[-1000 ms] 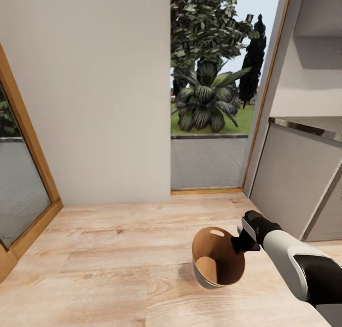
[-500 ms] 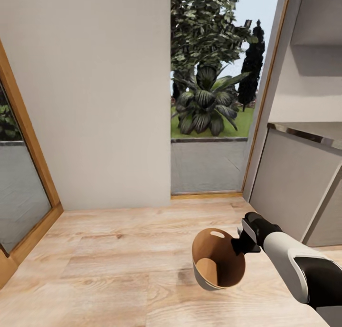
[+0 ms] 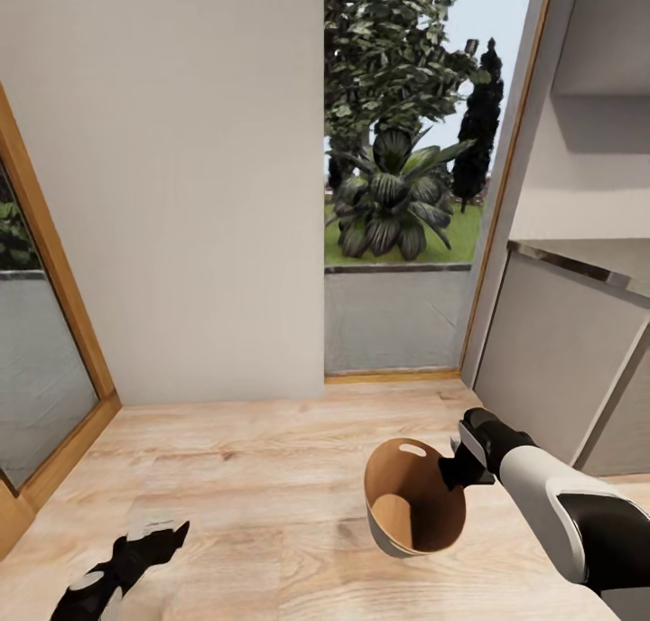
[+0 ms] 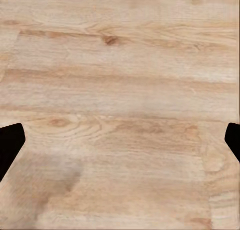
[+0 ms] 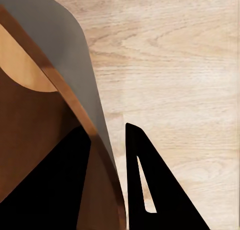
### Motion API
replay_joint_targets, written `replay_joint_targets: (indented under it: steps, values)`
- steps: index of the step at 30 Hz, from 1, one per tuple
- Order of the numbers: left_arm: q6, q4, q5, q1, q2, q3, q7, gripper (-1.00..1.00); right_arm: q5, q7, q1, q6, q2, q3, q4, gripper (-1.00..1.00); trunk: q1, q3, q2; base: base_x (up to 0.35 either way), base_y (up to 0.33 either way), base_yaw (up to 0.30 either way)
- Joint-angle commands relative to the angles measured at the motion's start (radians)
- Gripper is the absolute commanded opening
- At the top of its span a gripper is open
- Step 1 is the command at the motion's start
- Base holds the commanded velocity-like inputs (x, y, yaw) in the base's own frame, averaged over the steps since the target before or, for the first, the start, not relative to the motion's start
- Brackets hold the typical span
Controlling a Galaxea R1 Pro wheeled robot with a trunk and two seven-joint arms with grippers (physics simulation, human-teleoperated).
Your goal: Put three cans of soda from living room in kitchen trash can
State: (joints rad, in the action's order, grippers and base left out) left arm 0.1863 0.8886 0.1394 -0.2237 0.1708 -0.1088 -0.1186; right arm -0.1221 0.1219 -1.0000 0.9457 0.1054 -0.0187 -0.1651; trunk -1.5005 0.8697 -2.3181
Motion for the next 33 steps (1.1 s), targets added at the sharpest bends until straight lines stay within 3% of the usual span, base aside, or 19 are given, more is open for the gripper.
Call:
replay_joint_targets:
  steps: [1, 7, 12, 22, 33]
  values:
    - [0.013, -0.003, -0.001, -0.019, 0.003, -0.001, 0.001, 1.0, 0.023, 0.001, 0.0, -0.003, -0.002, -0.013, 0.0, -1.0, 0.004, -0.003, 0.007, 0.0, 0.0, 0.0]
    - [0.039, -0.026, -0.003, -0.046, 0.006, -0.039, -0.002, 1.0, 0.022, 0.001, 0.005, -0.006, 0.002, -0.016, 0.003, -1.0, 0.027, -0.022, 0.049, 0.0, 0.0, 0.0]
    - [0.044, -0.064, -0.002, -0.05, 0.017, -0.061, -0.009, 1.0, 0.022, 0.001, 0.062, -0.034, 0.007, -0.016, -0.008, -1.0, 0.046, -0.038, 0.084, 0.0, 0.0, 0.0]
    - [0.045, -0.074, -0.005, -0.048, 0.018, -0.065, -0.015, 1.0, 0.023, 0.001, 0.114, -0.068, 0.006, -0.018, -0.009, -1.0, 0.084, -0.069, 0.154, 0.0, 0.0, 0.0]
    - [0.061, -0.074, -0.008, -0.048, 0.016, -0.057, -0.015, 1.0, 0.028, 0.001, 0.128, -0.072, 0.015, -0.024, -0.01, -1.0, 0.127, -0.103, 0.231, 0.0, 0.0, 0.0]
